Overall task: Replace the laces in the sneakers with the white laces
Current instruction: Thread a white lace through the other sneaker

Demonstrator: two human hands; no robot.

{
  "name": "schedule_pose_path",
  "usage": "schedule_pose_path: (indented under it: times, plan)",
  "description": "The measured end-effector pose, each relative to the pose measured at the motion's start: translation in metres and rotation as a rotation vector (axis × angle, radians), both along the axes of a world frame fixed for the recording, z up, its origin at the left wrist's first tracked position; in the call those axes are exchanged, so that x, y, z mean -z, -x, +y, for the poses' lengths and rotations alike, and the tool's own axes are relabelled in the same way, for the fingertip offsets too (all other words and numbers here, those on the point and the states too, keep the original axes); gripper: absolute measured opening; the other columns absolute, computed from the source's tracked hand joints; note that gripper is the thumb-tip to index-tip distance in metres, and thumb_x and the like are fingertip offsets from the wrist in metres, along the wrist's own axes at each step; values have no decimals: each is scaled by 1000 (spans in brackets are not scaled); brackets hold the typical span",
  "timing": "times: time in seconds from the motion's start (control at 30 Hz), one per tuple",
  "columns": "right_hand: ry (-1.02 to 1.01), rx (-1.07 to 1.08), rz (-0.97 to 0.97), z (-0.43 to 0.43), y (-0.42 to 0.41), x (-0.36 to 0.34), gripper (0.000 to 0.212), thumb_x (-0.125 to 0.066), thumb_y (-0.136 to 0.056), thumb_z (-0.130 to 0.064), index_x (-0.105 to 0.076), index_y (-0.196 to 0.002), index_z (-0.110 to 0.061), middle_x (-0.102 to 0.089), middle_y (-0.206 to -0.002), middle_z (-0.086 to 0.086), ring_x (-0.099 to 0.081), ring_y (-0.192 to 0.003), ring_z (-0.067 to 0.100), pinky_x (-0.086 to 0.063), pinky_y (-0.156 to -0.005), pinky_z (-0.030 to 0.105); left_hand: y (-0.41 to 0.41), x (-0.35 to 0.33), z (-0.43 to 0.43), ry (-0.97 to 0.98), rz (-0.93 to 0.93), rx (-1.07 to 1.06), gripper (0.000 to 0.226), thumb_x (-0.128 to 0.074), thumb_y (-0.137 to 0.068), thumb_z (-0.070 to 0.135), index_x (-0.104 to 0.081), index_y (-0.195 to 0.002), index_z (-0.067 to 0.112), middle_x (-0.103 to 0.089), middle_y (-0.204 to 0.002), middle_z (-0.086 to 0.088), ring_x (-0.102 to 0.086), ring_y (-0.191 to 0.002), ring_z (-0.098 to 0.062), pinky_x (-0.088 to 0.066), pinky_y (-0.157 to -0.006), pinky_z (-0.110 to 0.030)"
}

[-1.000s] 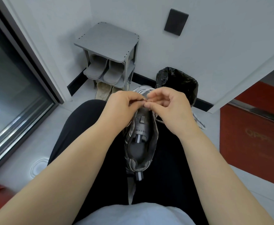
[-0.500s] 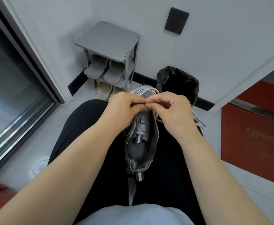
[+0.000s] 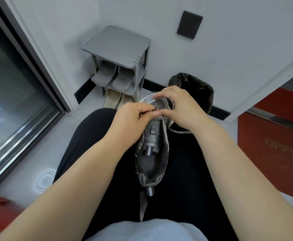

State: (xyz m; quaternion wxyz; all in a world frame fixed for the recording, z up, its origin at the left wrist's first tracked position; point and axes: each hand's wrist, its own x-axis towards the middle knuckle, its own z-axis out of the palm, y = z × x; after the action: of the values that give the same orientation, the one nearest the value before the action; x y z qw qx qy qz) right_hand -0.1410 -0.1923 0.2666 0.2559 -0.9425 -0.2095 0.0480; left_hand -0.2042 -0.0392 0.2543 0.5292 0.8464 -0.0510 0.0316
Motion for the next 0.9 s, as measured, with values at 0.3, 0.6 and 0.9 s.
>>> schedule_pose_path:
  times: [0.3, 0.6, 0.9]
  plan:
    - [138, 11, 7, 8, -8, -5, 34, -77, -72, -27, -60, -101, -25, -48, -123, -4, -39, -117, 20, -32, -100, 36, 23, -28, 19, 231, -116, -60, 19, -60, -86, 15, -72, -77, 27, -73, -82, 8, -66, -81, -7, -48, -74, -14]
    - [271, -82, 98, -9, -6, -27, 37, -62, -83, -45, -59, -61, -16, -62, -81, 3, -57, -82, 14, -41, -76, 28, 17, -31, 29, 251, 35, 24, 32, -40, -97, 10, -54, -69, 20, -57, -59, 8, -58, -65, -6, -48, -69, -20]
    - [-442, -19, 278, -6, 23, -97, 23, -56, -92, -23, -57, -72, -14, -69, -75, -2, -43, -39, 2, -47, -55, 18, 7, -12, 15, -310, -31, -58, 18, -46, -93, 13, -49, -111, 16, -56, -81, 1, -55, -73, -10, -43, -67, -19]
